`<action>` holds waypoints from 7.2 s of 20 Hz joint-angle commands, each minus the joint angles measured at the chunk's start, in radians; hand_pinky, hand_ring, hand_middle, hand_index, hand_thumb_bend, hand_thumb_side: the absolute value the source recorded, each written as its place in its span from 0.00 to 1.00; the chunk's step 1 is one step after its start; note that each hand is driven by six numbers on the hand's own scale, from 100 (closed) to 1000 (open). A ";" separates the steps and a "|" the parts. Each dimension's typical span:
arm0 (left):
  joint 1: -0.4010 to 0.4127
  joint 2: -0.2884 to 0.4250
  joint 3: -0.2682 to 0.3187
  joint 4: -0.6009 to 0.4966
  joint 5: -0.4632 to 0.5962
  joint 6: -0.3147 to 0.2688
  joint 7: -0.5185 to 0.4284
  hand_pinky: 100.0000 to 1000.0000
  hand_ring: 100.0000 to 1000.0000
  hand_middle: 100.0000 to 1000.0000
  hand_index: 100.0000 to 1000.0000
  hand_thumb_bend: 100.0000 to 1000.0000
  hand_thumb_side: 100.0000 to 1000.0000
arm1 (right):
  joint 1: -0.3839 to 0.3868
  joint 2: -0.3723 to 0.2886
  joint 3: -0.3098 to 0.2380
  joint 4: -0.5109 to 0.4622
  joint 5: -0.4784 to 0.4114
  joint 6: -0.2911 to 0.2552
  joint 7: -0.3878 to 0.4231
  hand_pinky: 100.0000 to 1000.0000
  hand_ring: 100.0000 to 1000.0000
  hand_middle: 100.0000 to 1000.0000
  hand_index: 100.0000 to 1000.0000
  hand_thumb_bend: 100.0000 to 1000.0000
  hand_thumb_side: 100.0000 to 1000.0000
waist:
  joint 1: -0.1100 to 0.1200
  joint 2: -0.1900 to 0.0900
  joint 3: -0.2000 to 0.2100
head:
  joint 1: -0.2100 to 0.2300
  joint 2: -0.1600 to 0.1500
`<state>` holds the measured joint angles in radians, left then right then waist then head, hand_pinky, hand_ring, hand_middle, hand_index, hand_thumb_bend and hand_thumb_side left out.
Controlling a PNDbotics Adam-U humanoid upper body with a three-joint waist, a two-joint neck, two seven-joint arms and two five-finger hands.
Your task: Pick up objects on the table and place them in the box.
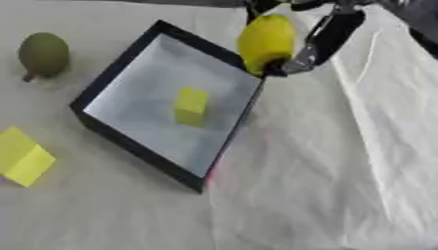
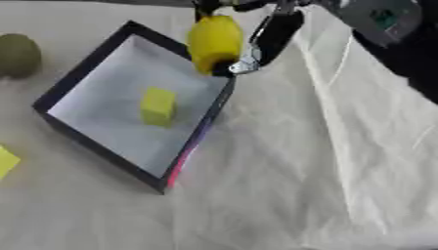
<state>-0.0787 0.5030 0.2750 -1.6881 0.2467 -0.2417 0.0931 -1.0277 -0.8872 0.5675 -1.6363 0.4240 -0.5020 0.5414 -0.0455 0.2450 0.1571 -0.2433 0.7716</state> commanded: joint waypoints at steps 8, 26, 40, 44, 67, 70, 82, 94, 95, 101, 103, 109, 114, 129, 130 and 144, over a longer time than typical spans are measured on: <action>0.001 0.055 0.003 -0.008 -0.008 -0.004 -0.003 0.81 0.75 0.68 0.80 0.00 0.64 | -0.119 0.197 0.043 0.194 0.139 -0.115 0.047 0.75 0.62 0.47 0.60 0.34 0.68 | -0.027 -0.045 -0.005 | 0.003 -0.002; -0.015 0.057 0.004 -0.011 -0.008 -0.001 -0.005 0.81 0.76 0.68 0.80 0.00 0.64 | -0.097 0.375 0.046 0.384 0.318 -0.218 0.045 0.76 0.63 0.48 0.62 0.34 0.66 | -0.044 -0.032 0.019 | -0.019 -0.002; -0.015 0.055 0.006 -0.012 -0.010 0.001 -0.005 0.81 0.76 0.68 0.80 0.00 0.64 | -0.070 0.390 0.022 0.411 0.397 -0.280 0.030 0.88 0.86 0.77 0.92 0.40 0.47 | -0.047 -0.027 0.027 | -0.022 -0.002; -0.015 0.056 0.010 -0.013 -0.008 -0.001 -0.001 0.81 0.76 0.68 0.80 0.00 0.64 | -0.075 0.347 -0.011 0.363 0.286 -0.240 0.003 0.88 0.84 0.75 0.92 0.28 0.38 | -0.043 -0.031 0.021 | -0.019 -0.002; -0.009 0.057 0.021 -0.025 -0.009 -0.017 0.014 0.81 0.76 0.69 0.80 0.00 0.62 | 0.426 -0.084 -0.574 -0.259 -0.848 0.325 -0.230 0.92 0.72 0.63 0.82 0.00 0.34 | -0.006 -0.018 -0.032 | 0.054 -0.002; -0.013 0.069 0.012 -0.031 -0.014 -0.022 0.008 0.81 0.76 0.69 0.81 0.00 0.61 | 0.528 -0.059 -0.632 -0.277 -0.897 0.354 -0.281 0.92 0.69 0.61 0.81 0.00 0.39 | 0.006 -0.015 -0.037 | 0.066 -0.002; -0.075 0.347 -0.064 -0.092 -0.240 -0.136 -0.124 0.81 0.77 0.72 0.84 0.00 0.36 | 0.769 0.075 -0.770 -0.333 -0.955 0.382 -0.365 0.96 0.73 0.65 0.83 0.00 0.46 | 0.046 -0.015 -0.037 | 0.073 -0.002; -0.103 0.593 -0.206 -0.024 -0.339 -0.243 -0.534 0.83 0.82 0.78 0.91 0.00 0.39 | 0.822 0.130 -0.800 -0.305 -0.941 0.422 -0.376 0.96 0.71 0.62 0.82 0.00 0.49 | 0.057 -0.020 -0.035 | 0.090 -0.002; -0.104 0.604 -0.215 -0.021 -0.340 -0.252 -0.558 0.83 0.82 0.78 0.91 0.00 0.41 | 0.822 0.131 -0.799 -0.303 -0.937 0.423 -0.375 0.96 0.71 0.62 0.81 0.00 0.49 | 0.058 -0.020 -0.035 | 0.090 -0.002; -0.111 0.661 -0.271 -0.040 -0.332 -0.276 -0.641 0.84 0.83 0.79 0.90 0.12 0.36 | 0.832 0.139 -0.800 -0.296 -0.925 0.430 -0.376 0.96 0.70 0.61 0.81 0.00 0.50 | 0.059 -0.022 -0.033 | 0.090 -0.002; -0.118 0.673 -0.284 -0.056 -0.337 -0.280 -0.663 0.84 0.83 0.79 0.89 0.17 0.29 | 0.836 0.141 -0.799 -0.297 -0.923 0.431 -0.375 0.95 0.70 0.61 0.81 0.00 0.50 | 0.059 -0.024 -0.032 | 0.092 -0.002; -0.154 0.696 -0.320 -0.111 -0.357 -0.309 -0.703 0.85 0.85 0.80 0.88 0.31 0.10 | 0.846 0.152 -0.795 -0.293 -0.918 0.438 -0.368 0.95 0.69 0.60 0.81 0.00 0.51 | 0.059 -0.030 -0.025 | 0.117 -0.002; -0.197 0.714 -0.367 -0.147 -0.372 -0.333 -0.724 0.85 0.85 0.80 0.87 0.37 0.02 | 0.852 0.155 -0.795 -0.296 -0.917 0.438 -0.370 0.95 0.69 0.60 0.81 0.00 0.50 | 0.057 -0.035 -0.027 | 0.129 -0.002; -0.366 0.694 -0.520 -0.156 -0.391 -0.384 -0.858 0.86 0.86 0.82 0.87 0.49 0.03 | 0.855 0.169 -0.814 -0.287 -0.943 0.460 -0.409 0.95 0.67 0.58 0.79 0.00 0.52 | 0.066 -0.036 -0.045 | 0.150 -0.002; -0.370 0.693 -0.528 -0.147 -0.397 -0.393 -0.870 0.87 0.86 0.81 0.86 0.52 0.00 | 0.857 0.171 -0.814 -0.286 -0.941 0.462 -0.410 0.95 0.67 0.58 0.79 0.00 0.52 | 0.067 -0.036 -0.045 | 0.151 -0.002; -0.367 0.670 -0.577 -0.053 -0.552 -0.486 -0.800 0.85 0.84 0.79 0.86 0.57 0.00 | 0.866 0.184 -0.811 -0.278 -0.927 0.472 -0.409 0.95 0.67 0.58 0.79 0.00 0.53 | 0.065 -0.036 -0.041 | 0.160 -0.002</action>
<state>-0.4337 1.1508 -0.3081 -1.7451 -0.2953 -0.5589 -0.5570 -0.1567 -0.6882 -0.2338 -1.9121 -0.5070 -0.0326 0.1329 0.0112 0.2346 0.1152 -0.0867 0.7717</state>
